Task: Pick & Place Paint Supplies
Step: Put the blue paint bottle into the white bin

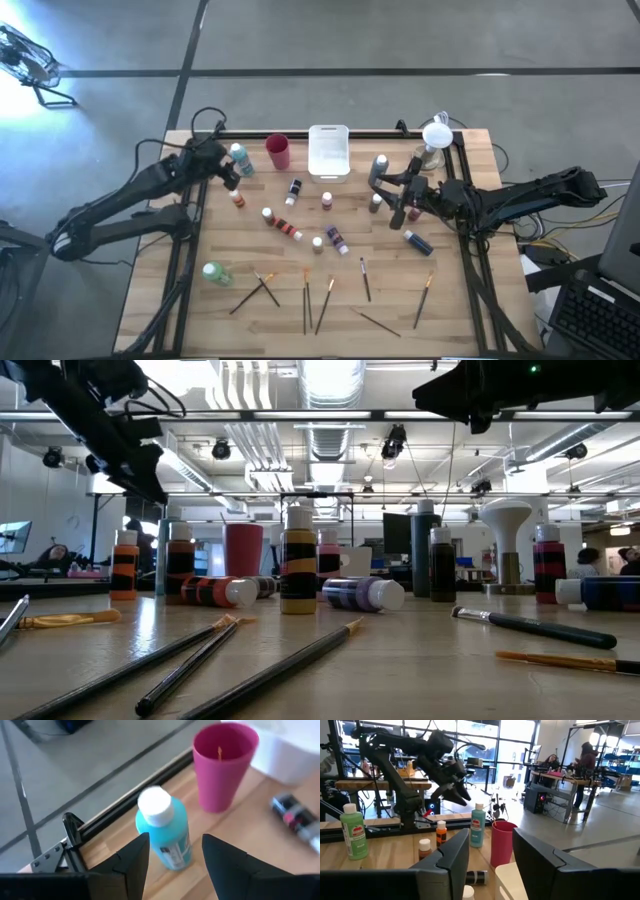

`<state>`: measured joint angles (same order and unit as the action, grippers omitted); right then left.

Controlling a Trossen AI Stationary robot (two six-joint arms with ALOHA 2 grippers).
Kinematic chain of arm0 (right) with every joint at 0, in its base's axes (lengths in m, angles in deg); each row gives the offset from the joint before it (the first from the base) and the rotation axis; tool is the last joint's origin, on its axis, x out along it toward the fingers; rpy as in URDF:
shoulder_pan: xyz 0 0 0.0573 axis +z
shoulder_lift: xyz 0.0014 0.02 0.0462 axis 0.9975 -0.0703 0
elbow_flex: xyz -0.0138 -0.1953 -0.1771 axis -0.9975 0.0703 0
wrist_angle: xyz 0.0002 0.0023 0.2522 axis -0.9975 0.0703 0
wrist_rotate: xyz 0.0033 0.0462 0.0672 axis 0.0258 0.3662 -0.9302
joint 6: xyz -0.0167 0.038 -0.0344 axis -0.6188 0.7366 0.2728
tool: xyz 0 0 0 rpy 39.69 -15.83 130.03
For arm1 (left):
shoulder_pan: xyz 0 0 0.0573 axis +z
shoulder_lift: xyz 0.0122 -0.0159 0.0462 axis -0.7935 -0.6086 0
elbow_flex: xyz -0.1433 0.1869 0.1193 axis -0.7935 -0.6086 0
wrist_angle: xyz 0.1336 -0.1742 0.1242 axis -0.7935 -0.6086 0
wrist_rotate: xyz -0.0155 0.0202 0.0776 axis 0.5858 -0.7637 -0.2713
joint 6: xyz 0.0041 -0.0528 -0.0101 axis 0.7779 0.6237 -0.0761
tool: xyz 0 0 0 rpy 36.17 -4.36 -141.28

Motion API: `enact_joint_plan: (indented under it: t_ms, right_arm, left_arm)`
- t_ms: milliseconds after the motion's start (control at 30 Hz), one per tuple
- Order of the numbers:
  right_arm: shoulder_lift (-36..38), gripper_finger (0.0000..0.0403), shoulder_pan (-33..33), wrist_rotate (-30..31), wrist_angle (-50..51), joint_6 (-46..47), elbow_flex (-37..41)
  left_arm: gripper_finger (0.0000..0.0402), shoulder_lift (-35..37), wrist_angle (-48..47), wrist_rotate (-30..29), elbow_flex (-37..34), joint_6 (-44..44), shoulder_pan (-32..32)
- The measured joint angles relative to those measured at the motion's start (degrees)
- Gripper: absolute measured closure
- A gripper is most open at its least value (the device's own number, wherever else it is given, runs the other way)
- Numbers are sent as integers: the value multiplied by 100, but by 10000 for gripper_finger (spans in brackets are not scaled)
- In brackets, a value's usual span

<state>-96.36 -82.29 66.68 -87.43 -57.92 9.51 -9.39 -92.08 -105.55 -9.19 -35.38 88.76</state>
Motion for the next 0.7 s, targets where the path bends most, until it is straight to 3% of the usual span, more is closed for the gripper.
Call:
enact_joint_plan:
  t_ms: [467, 700]
  right_arm:
    - [0, 213, 0, 43, -2, 0, 29]
    - [0, 204, -10, 103, -6, -20, 49]
  left_arm:
    - [214, -197, 261, -205, -6, 1274, 2]
    - [213, -585, 470, -208, -6, 1284, 0]
